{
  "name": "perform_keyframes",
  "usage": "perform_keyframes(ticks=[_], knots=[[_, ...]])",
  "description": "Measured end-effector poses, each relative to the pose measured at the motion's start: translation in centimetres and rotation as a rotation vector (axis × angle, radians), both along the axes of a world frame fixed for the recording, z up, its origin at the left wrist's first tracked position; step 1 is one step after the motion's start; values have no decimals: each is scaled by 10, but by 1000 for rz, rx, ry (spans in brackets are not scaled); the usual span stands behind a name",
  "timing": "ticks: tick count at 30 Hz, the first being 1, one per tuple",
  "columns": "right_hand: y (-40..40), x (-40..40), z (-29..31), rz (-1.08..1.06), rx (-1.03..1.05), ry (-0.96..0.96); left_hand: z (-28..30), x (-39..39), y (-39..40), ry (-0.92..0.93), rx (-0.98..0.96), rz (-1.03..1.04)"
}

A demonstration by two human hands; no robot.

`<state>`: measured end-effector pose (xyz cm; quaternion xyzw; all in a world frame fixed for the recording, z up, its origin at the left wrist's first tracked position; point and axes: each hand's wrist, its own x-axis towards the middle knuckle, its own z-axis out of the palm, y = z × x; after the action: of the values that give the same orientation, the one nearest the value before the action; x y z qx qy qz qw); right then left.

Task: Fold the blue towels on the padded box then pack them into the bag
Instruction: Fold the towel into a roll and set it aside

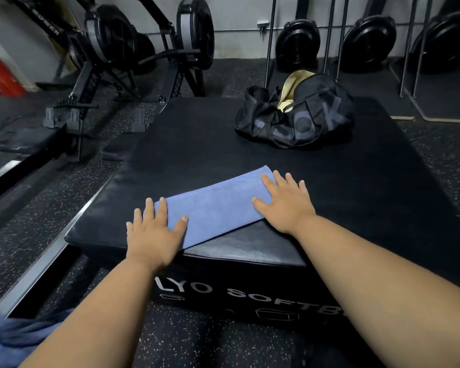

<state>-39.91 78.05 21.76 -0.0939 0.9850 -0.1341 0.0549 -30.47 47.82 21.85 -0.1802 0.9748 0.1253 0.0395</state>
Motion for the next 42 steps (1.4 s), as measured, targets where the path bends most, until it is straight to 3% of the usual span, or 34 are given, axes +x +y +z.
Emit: perform_keyframes(ticks=[8, 13, 20, 25, 31, 37, 42], knots=[[-12, -50, 5, 166, 69, -24, -5, 34, -13, 87, 109, -96], [-24, -90, 7, 311, 112, -12, -15, 55, -26, 126, 69, -237], [-36, -133, 4, 358, 105, 8, -24, 64, -43, 579, -22, -466], [-36, -137, 8, 320, 14, 56, -26, 61, -40, 627, 15, -542], [-30, -89, 7, 269, -92, 247, -20, 66, -19, 640, 108, -610], [-27, 36, -9, 560, -141, 201, -9, 78, -7, 580, 155, -595], [-28, 103, -7, 546, -194, 114, 4, 94, 30, 552, 210, -585]])
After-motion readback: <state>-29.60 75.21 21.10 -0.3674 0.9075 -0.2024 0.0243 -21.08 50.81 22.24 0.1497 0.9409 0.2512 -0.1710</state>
